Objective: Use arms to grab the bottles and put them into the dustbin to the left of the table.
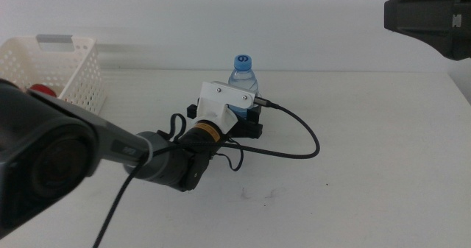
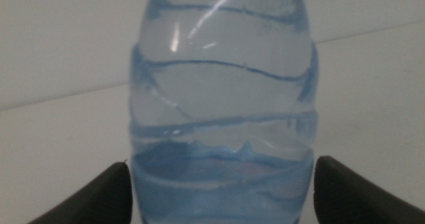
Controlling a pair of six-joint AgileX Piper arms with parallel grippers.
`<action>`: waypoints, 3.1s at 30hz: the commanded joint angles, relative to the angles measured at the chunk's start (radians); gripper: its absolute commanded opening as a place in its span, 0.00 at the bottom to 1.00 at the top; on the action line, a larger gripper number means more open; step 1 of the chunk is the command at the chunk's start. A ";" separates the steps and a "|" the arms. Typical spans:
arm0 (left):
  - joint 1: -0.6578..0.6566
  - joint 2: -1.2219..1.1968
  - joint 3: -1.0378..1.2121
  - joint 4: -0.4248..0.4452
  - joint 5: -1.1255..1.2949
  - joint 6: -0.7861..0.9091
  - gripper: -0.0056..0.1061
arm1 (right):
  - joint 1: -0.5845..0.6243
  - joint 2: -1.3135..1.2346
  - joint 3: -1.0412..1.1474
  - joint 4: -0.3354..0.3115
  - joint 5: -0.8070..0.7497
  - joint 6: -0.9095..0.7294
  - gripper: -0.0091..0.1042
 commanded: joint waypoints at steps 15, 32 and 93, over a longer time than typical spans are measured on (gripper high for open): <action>0.010 0.121 -0.149 -0.020 0.005 0.037 0.89 | 0.001 -0.002 0.005 -0.009 -0.012 -0.003 0.80; 0.010 0.030 -0.100 -0.132 0.073 0.149 0.46 | 0.001 -0.002 0.005 -0.009 -0.012 -0.003 0.80; 0.756 -0.246 -0.515 0.148 1.767 0.252 0.89 | 0.001 -0.002 0.005 -0.009 -0.012 -0.003 0.80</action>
